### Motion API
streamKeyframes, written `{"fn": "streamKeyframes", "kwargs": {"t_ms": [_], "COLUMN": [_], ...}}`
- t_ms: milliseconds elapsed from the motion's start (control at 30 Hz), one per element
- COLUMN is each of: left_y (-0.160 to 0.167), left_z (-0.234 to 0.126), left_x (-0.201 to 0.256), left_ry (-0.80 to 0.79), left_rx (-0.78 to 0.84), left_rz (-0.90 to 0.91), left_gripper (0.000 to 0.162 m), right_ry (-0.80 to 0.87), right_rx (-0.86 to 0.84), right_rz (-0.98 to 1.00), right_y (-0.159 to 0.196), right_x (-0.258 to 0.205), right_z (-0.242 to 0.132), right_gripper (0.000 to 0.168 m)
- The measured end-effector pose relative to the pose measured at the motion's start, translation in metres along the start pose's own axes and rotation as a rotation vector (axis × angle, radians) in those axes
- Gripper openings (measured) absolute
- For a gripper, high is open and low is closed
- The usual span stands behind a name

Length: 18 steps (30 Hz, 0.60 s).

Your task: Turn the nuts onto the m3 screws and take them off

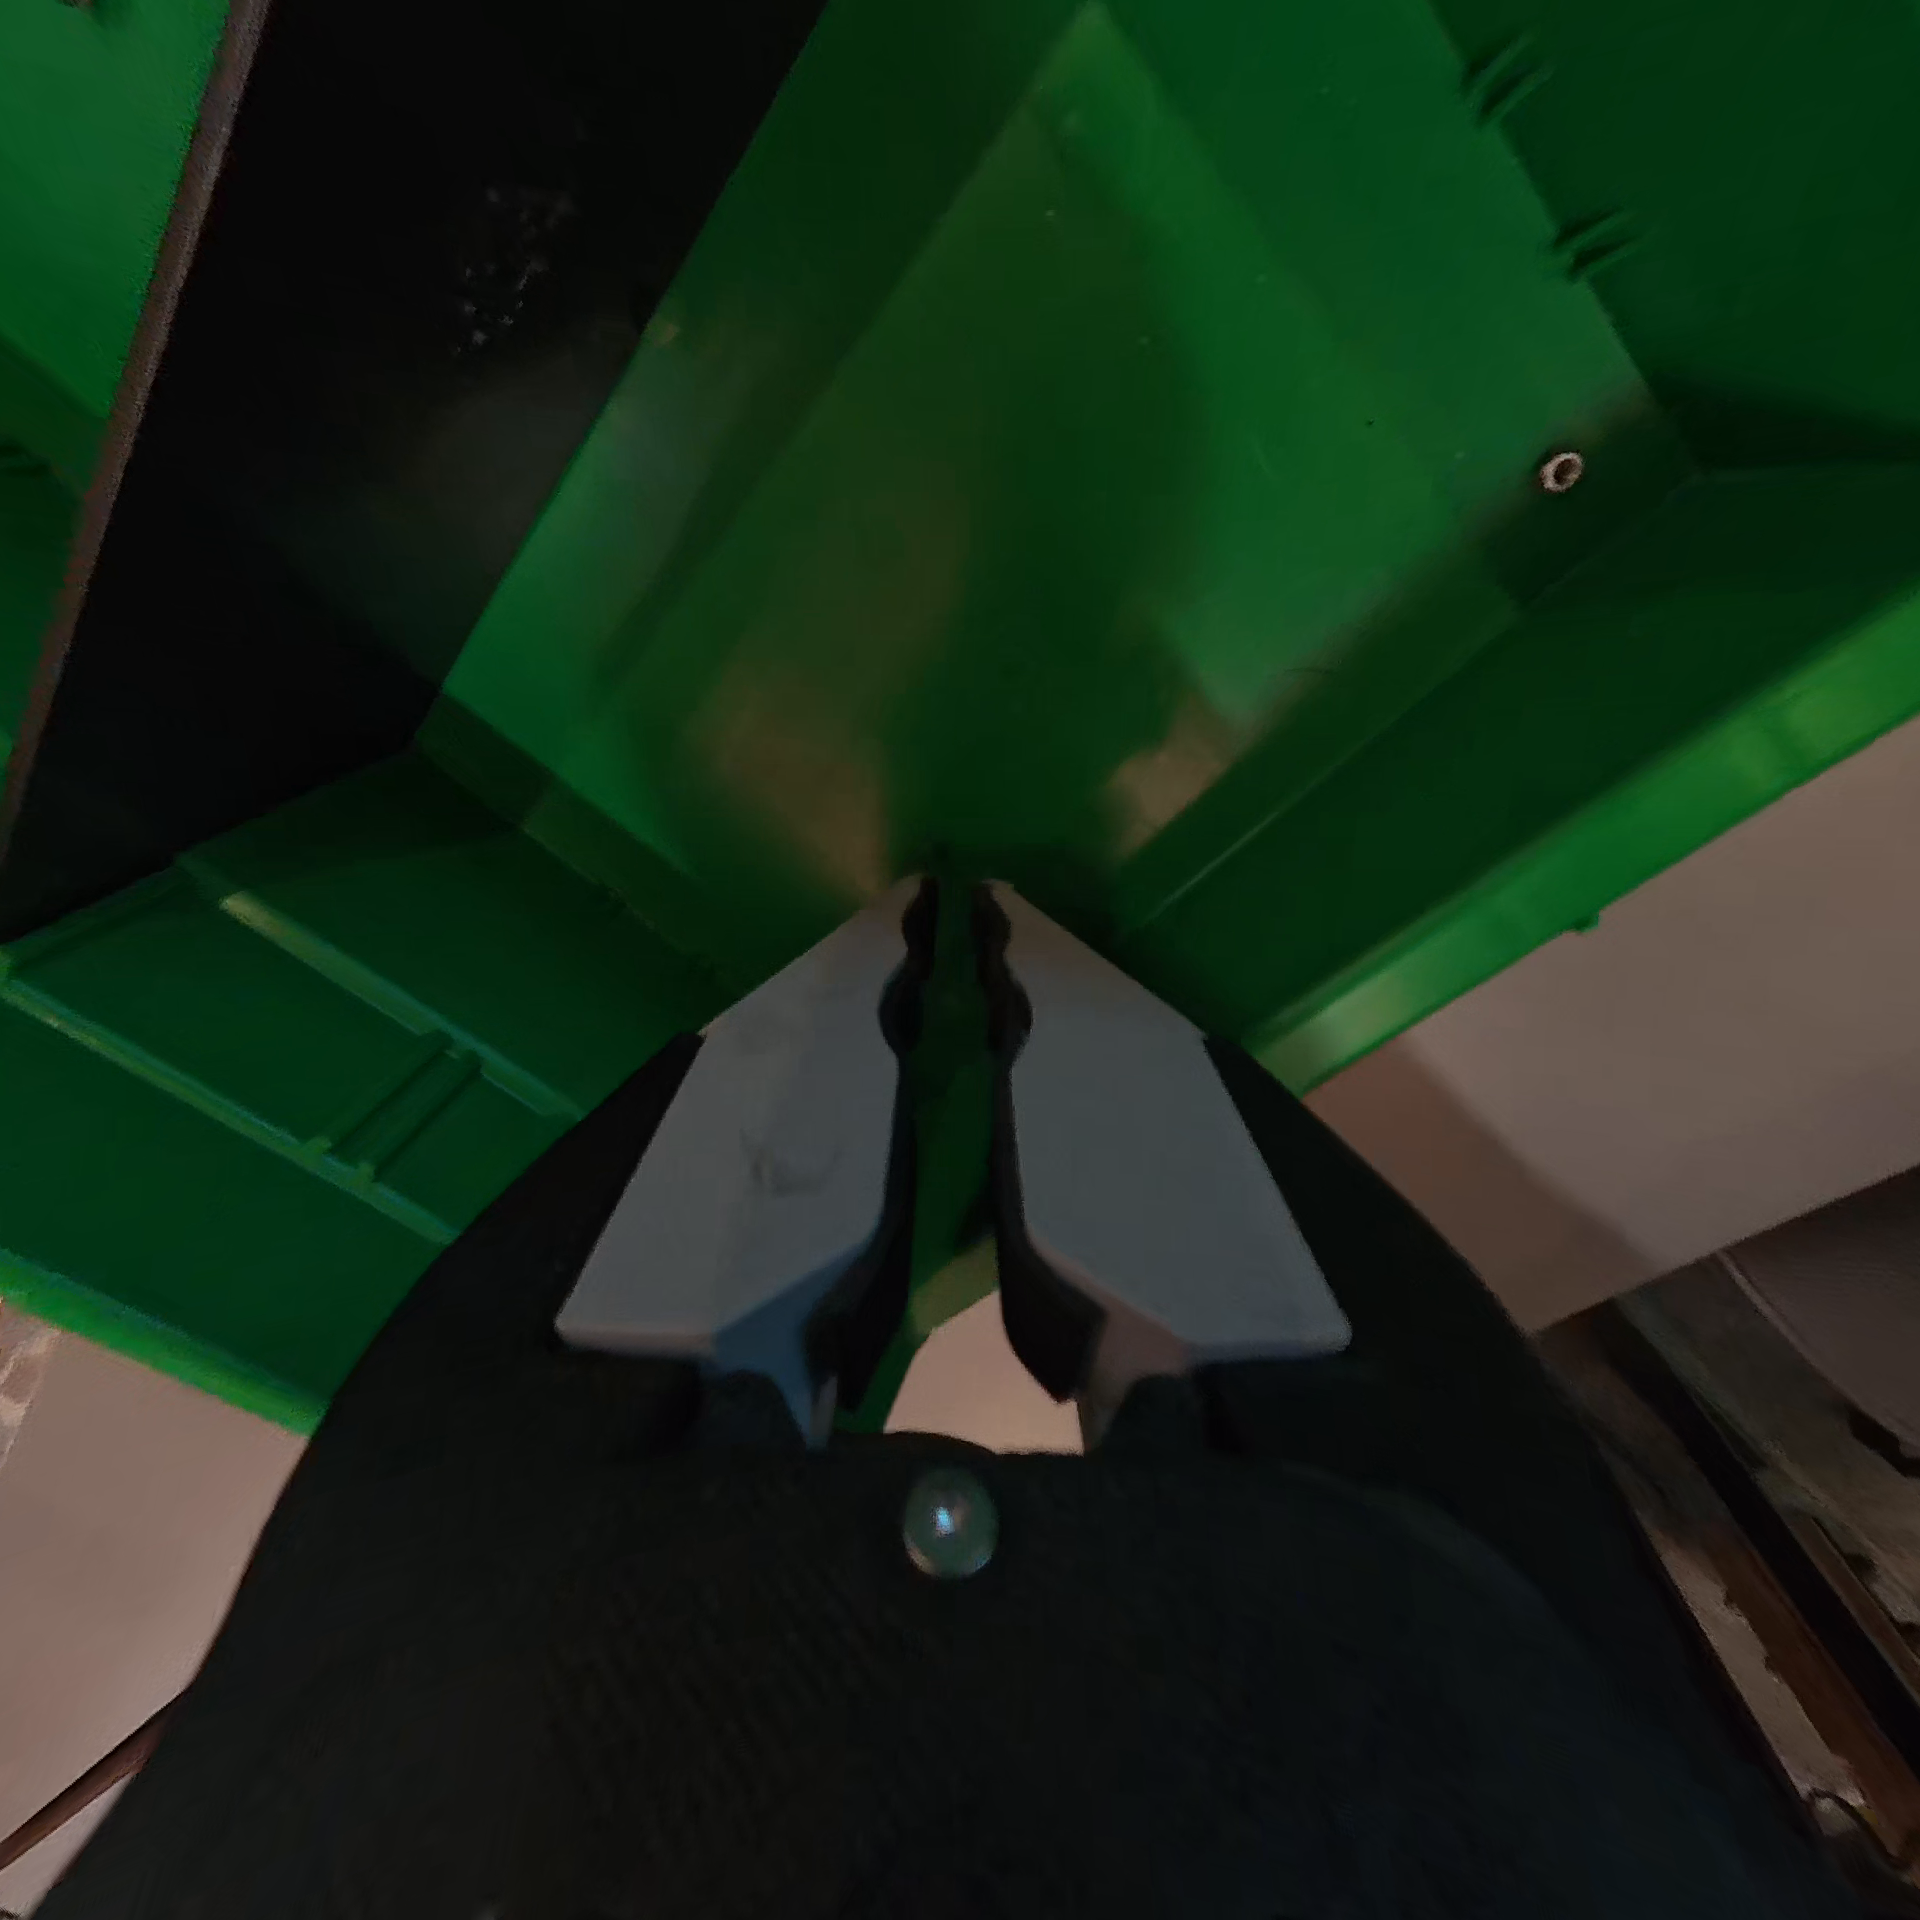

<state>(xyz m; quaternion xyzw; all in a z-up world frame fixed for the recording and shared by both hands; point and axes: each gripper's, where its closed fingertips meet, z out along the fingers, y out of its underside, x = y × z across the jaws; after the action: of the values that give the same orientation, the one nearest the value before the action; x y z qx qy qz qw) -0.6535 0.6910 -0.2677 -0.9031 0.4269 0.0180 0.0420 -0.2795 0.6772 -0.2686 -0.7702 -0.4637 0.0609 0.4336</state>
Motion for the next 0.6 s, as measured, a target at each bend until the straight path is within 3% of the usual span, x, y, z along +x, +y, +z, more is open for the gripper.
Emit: {"fn": "streamKeyframes", "kwargs": {"t_ms": [300, 500, 600], "left_y": [0.003, 0.005, 0.003], "left_z": [0.005, 0.01, 0.009], "left_x": [0.009, -0.005, -0.009], "left_ry": [0.064, -0.038, -0.064], "left_rx": [-0.038, -0.092, -0.092], "left_rz": [-0.011, 0.021, 0.029], "left_gripper": [0.008, 0.002, 0.01], "right_ry": [0.002, 0.002, 0.003], "right_rx": [0.0, 0.0, 0.0], "right_rz": [-0.004, -0.007, -0.009], "right_y": [0.0, 0.0, 0.0], "right_x": [0.0, -0.001, -0.001], "right_z": [0.0, 0.0, -0.001], "right_gripper": [0.039, 0.038, 0.038]}}
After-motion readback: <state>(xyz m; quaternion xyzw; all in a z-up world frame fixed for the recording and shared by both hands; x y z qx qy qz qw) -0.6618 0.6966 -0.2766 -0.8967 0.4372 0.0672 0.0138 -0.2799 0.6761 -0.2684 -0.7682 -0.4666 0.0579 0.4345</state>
